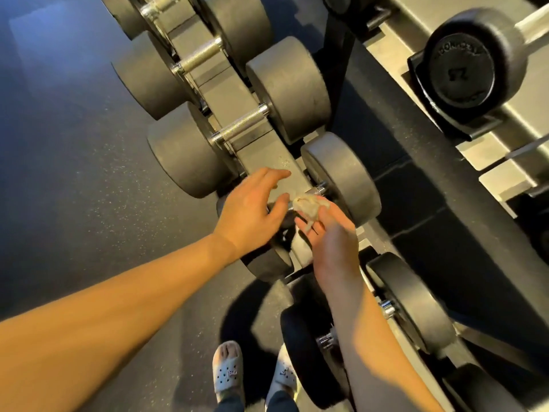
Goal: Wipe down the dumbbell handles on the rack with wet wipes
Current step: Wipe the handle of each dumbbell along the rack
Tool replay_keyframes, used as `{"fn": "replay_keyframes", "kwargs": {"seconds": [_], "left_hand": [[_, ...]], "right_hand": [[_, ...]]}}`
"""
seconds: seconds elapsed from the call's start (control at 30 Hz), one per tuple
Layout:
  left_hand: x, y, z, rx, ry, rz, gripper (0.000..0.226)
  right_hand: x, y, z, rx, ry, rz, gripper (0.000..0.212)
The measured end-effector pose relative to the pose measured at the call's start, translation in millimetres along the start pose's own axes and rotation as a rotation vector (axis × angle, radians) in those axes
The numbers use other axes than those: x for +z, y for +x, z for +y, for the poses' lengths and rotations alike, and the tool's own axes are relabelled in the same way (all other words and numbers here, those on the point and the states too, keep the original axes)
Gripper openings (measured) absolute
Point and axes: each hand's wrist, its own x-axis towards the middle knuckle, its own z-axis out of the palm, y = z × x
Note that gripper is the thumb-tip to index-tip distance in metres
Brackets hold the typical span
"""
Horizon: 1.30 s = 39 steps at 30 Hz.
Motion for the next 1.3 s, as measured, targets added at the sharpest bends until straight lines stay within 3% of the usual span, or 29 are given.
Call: {"fn": "replay_keyframes", "kwargs": {"seconds": [0.1,0.23,0.3,0.4,0.5,0.57,0.67,0.77,0.9,1.0,1.07,1.17,1.23,1.3], "left_hand": [[17,2,23,-0.020,-0.175,-0.128,0.037],[27,13,33,-0.177,-0.337,-0.146,0.014],[27,15,34,-0.221,-0.373,-0.194,0.004],[28,22,35,-0.284,-0.395,-0.094,0.016],[49,37,32,-0.428,-0.475,0.070,0.016],[71,44,33,-0.452,-0.481,0.037,0.012],[94,44,41,-0.477,-0.419,0.051,0.005],[93,43,47,-0.446,-0.399,0.070,0.019],[80,72,33,-0.632,-0.466,-0.114,0.027],[64,103,22,-0.795,-0.450,-0.367,0.016],[55,113,19,-0.891,-0.595,-0.617,0.021],[47,116,26,-0.886,-0.663,-0.783,0.017],[53,111,28,-0.818,-0.551,-0.645,0.010],[62,98,26,-0.755,-0.555,-0.386,0.015]], "right_hand": [[-4,3,0,-0.012,0.019,-0.137,0.033],[-17,3,-11,-0.014,0.046,-0.281,0.042],[-25,-2,-22,-0.010,-0.084,-0.318,0.038],[-30,-8,-45,-0.172,-0.603,-0.119,0.026],[-30,0,-81,-0.574,-1.069,0.096,0.022],[-24,24,-100,-0.664,-1.167,0.207,0.018],[-7,65,-94,-0.641,-1.204,0.103,0.019],[-2,82,-73,-0.685,-1.220,0.192,0.029],[-3,83,-67,-0.773,-1.189,0.287,0.032],[-2,83,-65,-0.783,-1.203,0.297,0.033],[-1,83,-66,-0.786,-1.231,0.305,0.034],[0,82,-69,-0.741,-1.295,0.309,0.033],[0,81,-70,-0.714,-1.312,0.297,0.030],[2,81,-70,-0.693,-1.311,0.297,0.027]]}}
